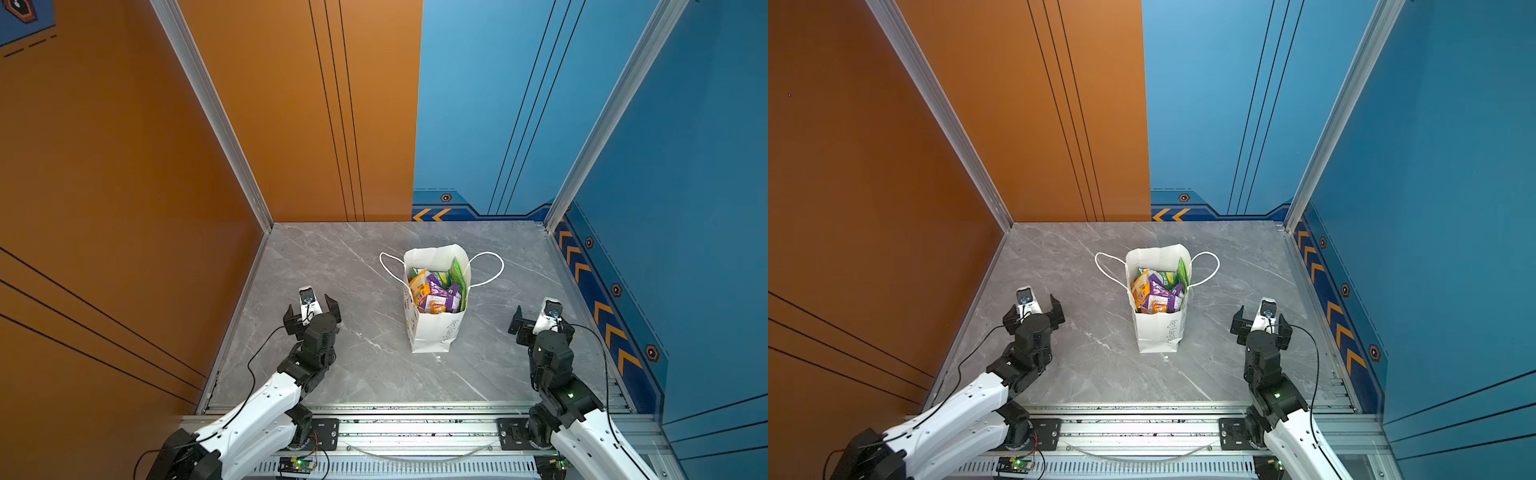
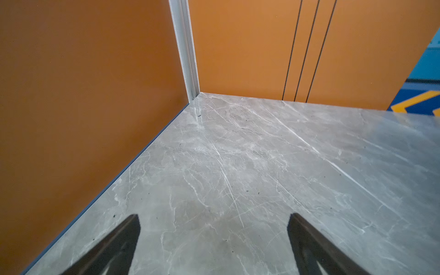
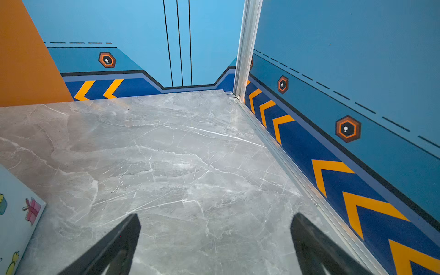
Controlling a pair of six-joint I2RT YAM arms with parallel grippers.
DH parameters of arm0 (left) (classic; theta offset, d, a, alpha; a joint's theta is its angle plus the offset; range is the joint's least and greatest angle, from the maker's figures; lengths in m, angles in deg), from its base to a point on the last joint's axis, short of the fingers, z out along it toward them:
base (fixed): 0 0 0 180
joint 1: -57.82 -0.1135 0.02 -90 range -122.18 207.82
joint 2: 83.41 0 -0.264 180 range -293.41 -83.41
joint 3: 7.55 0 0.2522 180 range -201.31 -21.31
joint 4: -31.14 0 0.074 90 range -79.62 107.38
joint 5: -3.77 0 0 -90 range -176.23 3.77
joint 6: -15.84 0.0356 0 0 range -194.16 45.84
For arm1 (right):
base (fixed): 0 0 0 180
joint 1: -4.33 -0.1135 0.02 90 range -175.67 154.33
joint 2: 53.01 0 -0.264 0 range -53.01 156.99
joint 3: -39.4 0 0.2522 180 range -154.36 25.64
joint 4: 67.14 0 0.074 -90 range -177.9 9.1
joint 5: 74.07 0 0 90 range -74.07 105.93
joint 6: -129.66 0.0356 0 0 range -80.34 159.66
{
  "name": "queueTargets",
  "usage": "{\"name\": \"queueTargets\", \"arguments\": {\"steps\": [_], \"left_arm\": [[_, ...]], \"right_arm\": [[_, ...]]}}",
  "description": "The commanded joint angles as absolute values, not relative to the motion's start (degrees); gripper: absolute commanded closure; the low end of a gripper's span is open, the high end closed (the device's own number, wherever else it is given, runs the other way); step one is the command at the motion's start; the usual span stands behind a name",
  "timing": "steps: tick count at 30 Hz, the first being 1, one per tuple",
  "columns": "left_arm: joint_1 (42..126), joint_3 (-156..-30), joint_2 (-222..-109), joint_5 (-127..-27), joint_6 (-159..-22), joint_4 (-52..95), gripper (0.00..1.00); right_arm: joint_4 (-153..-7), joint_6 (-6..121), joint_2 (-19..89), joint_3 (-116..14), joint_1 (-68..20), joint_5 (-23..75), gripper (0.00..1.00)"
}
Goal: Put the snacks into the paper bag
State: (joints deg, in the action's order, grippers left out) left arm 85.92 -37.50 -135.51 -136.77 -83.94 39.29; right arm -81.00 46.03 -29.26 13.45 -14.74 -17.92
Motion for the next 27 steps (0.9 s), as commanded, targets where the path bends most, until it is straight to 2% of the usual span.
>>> {"name": "queueTargets", "arguments": {"steps": [1,4,9,15,17,18,19,21,22,24,27], "left_arm": [[84.8,-38.4,-139.0,-135.3,-76.1,48.6,0.02],[83.1,-37.7,-141.8,-130.7,-70.6,54.0,0.02],[81.0,-33.4,-148.9,-128.5,-63.6,65.4,0.02],[77.2,-28.4,-167.8,-121.9,-58.1,96.9,0.02],[77.9,-31.6,-168.7,-122.1,-58.6,93.3,0.02],[76.0,-32.3,-169.3,-115.1,-60.3,89.8,0.02],[74.6,-33.1,-171.3,-113.1,-60.7,90.2,0.02],[72.8,-32.0,-174.7,-117.6,-63.8,97.4,0.02],[70.1,-31.1,-174.4,-114.4,-66.8,97.7,0.02],[66.3,-32.2,-174.5,-108.7,-70.3,93.0,0.02],[66.5,-37.0,-174.9,-109.3,-69.6,86.1,0.02]], "right_arm": [[-74.1,44.6,-26.9,14.7,-12.5,-14.7,0.00],[-72.4,45.6,-23.1,14.9,-10.1,-12.7,0.00],[-66.2,44.8,-15.0,14.6,-8.6,-11.1,0.00],[-55.6,40.4,-3.6,14.0,-8.2,-9.9,0.00],[-51.7,38.6,0.4,13.5,-8.0,-8.9,0.00],[-49.4,37.6,2.8,13.2,-7.9,-8.0,0.00],[-46.9,36.7,5.0,13.1,-7.7,-7.0,0.00],[-42.6,35.8,9.4,12.7,-6.9,-4.7,0.00],[-40.4,35.5,11.8,12.4,-6.4,-2.8,0.00],[-36.4,35.6,16.2,11.8,-5.2,0.1,0.00],[-33.0,34.5,21.0,10.1,-4.3,3.1,0.00]]}}
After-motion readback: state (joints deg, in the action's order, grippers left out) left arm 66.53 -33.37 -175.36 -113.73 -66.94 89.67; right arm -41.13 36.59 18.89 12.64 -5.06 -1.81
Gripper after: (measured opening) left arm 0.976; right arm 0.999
